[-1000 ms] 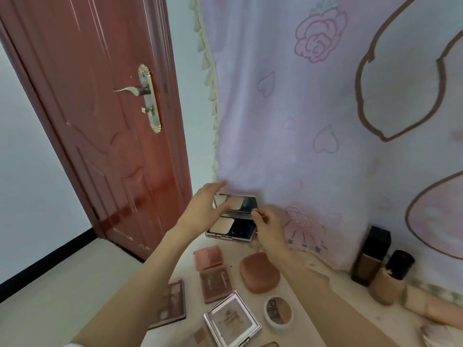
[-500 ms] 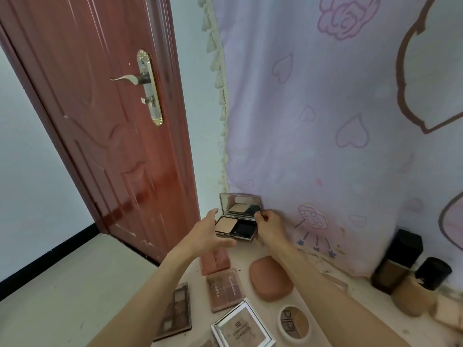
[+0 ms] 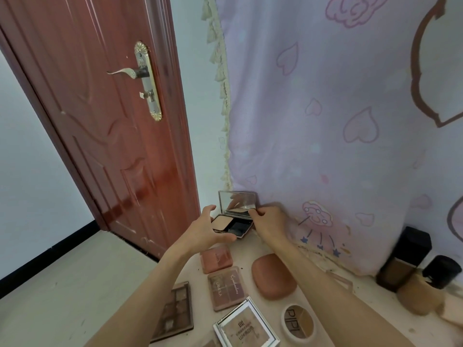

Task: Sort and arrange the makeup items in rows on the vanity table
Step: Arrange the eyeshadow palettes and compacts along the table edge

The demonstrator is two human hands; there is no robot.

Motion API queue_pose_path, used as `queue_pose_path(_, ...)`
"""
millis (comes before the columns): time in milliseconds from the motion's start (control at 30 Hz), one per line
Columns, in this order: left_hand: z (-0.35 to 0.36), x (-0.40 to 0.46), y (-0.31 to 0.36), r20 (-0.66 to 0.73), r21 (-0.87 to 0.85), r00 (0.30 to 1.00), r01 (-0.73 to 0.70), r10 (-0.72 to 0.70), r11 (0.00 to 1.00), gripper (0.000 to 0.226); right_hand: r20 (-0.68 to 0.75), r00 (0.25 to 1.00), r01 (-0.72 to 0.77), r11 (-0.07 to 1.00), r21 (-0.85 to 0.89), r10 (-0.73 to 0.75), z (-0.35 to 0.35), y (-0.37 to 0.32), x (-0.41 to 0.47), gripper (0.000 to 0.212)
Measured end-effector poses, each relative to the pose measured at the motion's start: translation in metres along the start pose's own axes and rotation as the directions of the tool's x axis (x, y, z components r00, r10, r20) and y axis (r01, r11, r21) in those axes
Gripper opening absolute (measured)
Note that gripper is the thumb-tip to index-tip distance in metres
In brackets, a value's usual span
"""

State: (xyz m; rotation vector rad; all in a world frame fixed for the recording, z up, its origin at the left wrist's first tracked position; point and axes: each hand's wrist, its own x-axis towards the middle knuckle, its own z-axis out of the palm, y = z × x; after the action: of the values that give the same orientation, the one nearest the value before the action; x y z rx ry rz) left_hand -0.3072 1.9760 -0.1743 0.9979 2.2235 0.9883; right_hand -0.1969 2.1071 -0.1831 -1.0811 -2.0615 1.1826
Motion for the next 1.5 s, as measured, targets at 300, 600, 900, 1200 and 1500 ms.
queue_pose_path(300, 0.008, 0.000, 0.001, -0.045, 0.065, 0.999, -0.016, 0.019, 0.998, 0.110, -0.067, 0.997, -0.040, 0.999, -0.015, 0.039, -0.004, 0.004, 0.001, 0.037)
queue_pose_path(600, 0.011, 0.000, -0.001, -0.078, 0.092, 0.997, 0.024, -0.017, 0.995, 0.109, 0.013, 0.997, -0.078, 0.997, -0.011, 0.078, -0.004, 0.001, 0.006, 0.039)
queue_pose_path(900, 0.016, -0.005, 0.001, -0.084, 0.123, 0.996, 0.048, -0.037, 0.991, 0.112, 0.026, 0.996, -0.092, 0.995, 0.039, 0.091, -0.002, 0.003, 0.005, 0.022)
queue_pose_path(1200, 0.019, -0.017, 0.002, -0.074, 0.179, 0.997, 0.041, -0.028, 0.983, 0.116, 0.079, 0.985, -0.159, 0.984, 0.080, 0.153, -0.006, 0.002, 0.001, 0.032)
queue_pose_path(1500, 0.025, -0.016, 0.003, -0.133, 0.211, 0.991, 0.049, -0.021, 0.976, 0.116, 0.042, 0.991, -0.132, 0.988, 0.086, 0.128, -0.003, 0.005, 0.005, 0.026)
